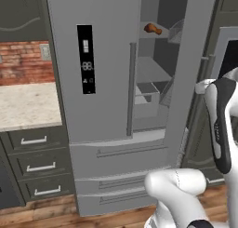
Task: Gather the avocado and squash from the fridge and place them on a tray on the dining counter. Then gather the chicken drumsticks from the fridge and place them on the other tray.
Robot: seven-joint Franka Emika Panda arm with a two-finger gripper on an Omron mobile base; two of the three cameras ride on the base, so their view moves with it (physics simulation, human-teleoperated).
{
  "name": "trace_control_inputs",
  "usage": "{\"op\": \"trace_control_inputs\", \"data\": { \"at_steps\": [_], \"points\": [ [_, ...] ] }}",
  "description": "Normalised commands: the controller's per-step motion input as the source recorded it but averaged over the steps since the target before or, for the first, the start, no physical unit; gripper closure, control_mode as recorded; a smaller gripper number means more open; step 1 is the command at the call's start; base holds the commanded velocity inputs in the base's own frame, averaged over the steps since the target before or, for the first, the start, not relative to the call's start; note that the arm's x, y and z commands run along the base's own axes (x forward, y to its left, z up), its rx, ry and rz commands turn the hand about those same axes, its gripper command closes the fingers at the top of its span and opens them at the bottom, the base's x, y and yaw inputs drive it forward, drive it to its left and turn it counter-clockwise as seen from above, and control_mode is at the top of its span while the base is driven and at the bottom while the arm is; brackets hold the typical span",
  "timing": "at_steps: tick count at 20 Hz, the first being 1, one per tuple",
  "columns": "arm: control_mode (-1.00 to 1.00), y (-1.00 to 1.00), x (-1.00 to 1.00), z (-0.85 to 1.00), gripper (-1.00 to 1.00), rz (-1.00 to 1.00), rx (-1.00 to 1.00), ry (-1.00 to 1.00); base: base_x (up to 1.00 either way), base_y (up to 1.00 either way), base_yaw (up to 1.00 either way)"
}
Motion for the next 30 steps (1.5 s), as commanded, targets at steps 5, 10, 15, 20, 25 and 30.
{"op": "trace_control_inputs", "data": {
  "at_steps": [5, 10, 15, 20, 25, 30],
  "points": [
    [-1.0, 0.96, -0.45, 0.34, -1.0, -0.04, -0.14, -0.07, 0.0, 0.0, 0.0],
    [-1.0, 1.0, 0.07, 0.15, -1.0, 0.0, -0.25, 0.01, 0.0, 0.0, 0.0],
    [-1.0, 0.89, 0.32, 0.0, -1.0, -0.09, -0.26, 0.08, 0.0, 0.0, 0.0],
    [-1.0, 0.08, 0.66, -0.04, -1.0, -0.27, -0.22, 0.21, 0.0, 0.0, 0.0],
    [-1.0, 0.0, 0.6, -0.31, -1.0, -0.13, -0.12, 0.03, 0.0, 0.0, 0.0],
    [-1.0, -0.15, 0.83, -0.08, -1.0, 0.0, -0.01, 0.06, 0.0, 0.0, 0.0]
  ]
}}
